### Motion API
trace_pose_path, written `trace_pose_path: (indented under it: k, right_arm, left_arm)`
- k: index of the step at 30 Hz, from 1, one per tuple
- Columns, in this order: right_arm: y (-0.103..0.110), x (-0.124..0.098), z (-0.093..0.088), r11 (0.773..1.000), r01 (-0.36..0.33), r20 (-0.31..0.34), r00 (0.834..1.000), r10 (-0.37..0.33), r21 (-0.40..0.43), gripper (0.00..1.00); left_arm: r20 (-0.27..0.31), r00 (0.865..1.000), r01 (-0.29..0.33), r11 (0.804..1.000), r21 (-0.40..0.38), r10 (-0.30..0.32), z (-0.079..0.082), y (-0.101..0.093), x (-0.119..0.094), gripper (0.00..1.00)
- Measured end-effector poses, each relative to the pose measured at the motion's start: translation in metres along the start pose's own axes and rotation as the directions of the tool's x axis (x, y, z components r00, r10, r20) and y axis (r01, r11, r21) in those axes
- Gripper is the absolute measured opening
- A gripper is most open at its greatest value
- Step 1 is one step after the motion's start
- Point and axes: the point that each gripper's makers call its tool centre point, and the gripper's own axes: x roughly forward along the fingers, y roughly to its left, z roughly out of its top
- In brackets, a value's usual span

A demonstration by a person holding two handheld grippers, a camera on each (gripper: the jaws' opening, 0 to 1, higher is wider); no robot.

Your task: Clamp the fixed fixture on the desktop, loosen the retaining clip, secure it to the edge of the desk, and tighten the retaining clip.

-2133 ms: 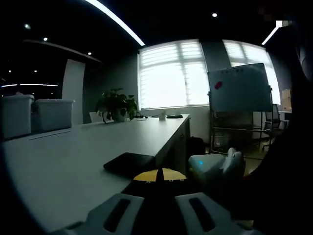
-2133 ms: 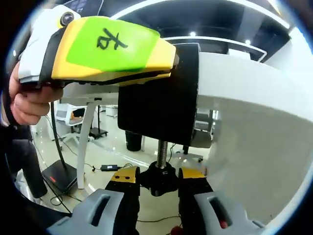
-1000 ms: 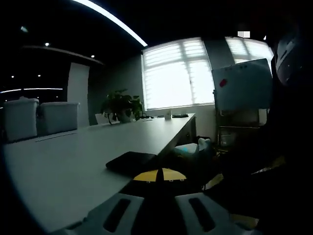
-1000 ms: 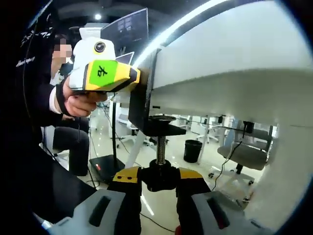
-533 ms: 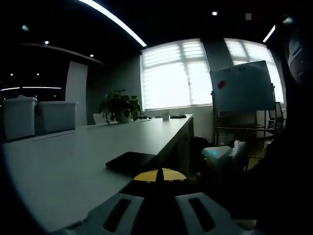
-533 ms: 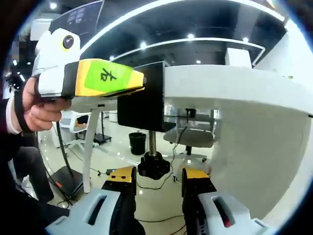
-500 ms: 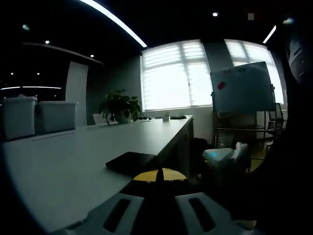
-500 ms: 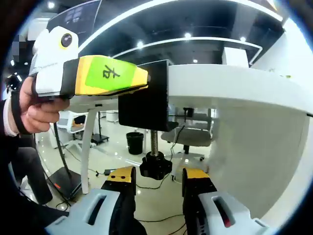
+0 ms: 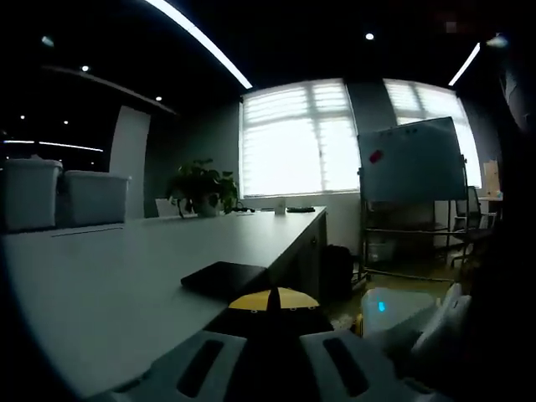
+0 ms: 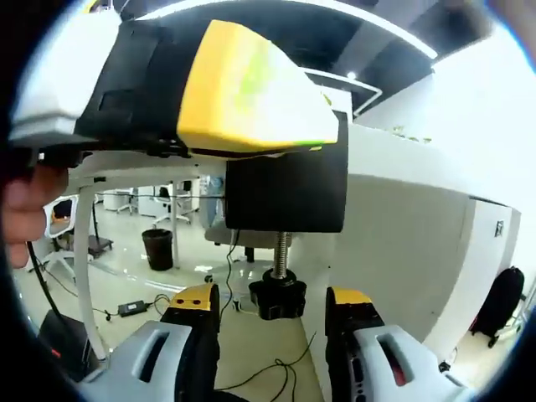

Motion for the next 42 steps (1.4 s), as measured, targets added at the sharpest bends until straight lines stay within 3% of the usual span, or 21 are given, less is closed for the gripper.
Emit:
trace_pose_path:
  k: [7,12,17,21,24,29,34,37,38,39,40,42]
  right_arm:
    - [-0.003,0.005,-0.004,0.999,0.039,-0.013,0.999,-0.039,-0.008,0.44]
    - [0.007,0.002,0.001,1.000,0.017,0.016,1.000,-0.016,-0.018,0.40]
    - [-0.006,0.004,0.001,0.999,0.047,0.018,0.999,-0.046,-0.022,0.25]
    - [-0.007,0.005,0.003,0.999,0.006,0.038,0.999,-0.005,-0.045,0.24]
    - [-0.005,0.006,0.004,0.995,-0.061,0.065,0.996,0.066,-0.083,0.24]
    - [-0.001,0.005,0.004,0.971,-0.205,0.083,0.973,0.216,-0.121,0.23]
    - [0.003,0.004,0.005,0.899,-0.404,0.084,0.903,0.422,-0.171,0.23]
    - [0.011,0.003,0.005,0.805,-0.564,0.073,0.809,0.583,-0.185,0.23]
    - [0.015,0.000,0.004,0.757,-0.631,0.066,0.759,0.647,-0.168,0.23]
    - [0.015,0.000,0.004,0.730,-0.665,0.059,0.731,0.679,-0.156,0.23]
    - [0.015,-0.001,0.004,0.689,-0.701,0.051,0.693,0.719,-0.185,0.23]
    - [0.014,-0.002,0.004,0.629,-0.744,0.041,0.637,0.769,-0.227,0.23]
  left_arm:
    - [0.006,1.000,0.004,1.000,-0.003,-0.004,0.001,0.000,-0.001,0.01]
    - [0.014,1.000,0.004,1.000,-0.009,-0.004,0.001,0.000,-0.001,0.01]
    - [0.015,1.000,0.004,1.000,-0.007,-0.004,0.001,0.000,-0.002,0.01]
    - [0.013,1.000,0.005,1.000,-0.005,-0.005,0.001,0.000,-0.002,0.01]
    - [0.011,1.000,0.003,1.000,-0.001,-0.003,0.001,0.000,-0.001,0.01]
    - [-0.004,1.000,-0.007,1.000,0.008,0.007,0.000,0.001,0.001,0.01]
    - [-0.015,1.000,-0.027,1.000,0.008,0.027,-0.001,0.003,0.003,0.00]
    - [-0.028,0.999,-0.041,0.999,0.010,0.041,-0.001,0.003,0.004,0.00]
    - [-0.030,0.999,-0.044,0.999,0.010,0.044,-0.001,0.004,0.004,0.00]
    - [-0.032,0.998,-0.049,0.999,0.011,0.049,-0.001,0.004,0.004,0.00]
    - [-0.036,0.998,-0.055,0.998,0.013,0.056,-0.001,0.003,0.005,0.00]
    - [-0.043,0.997,-0.066,0.998,0.020,0.067,-0.002,0.004,0.005,0.01]
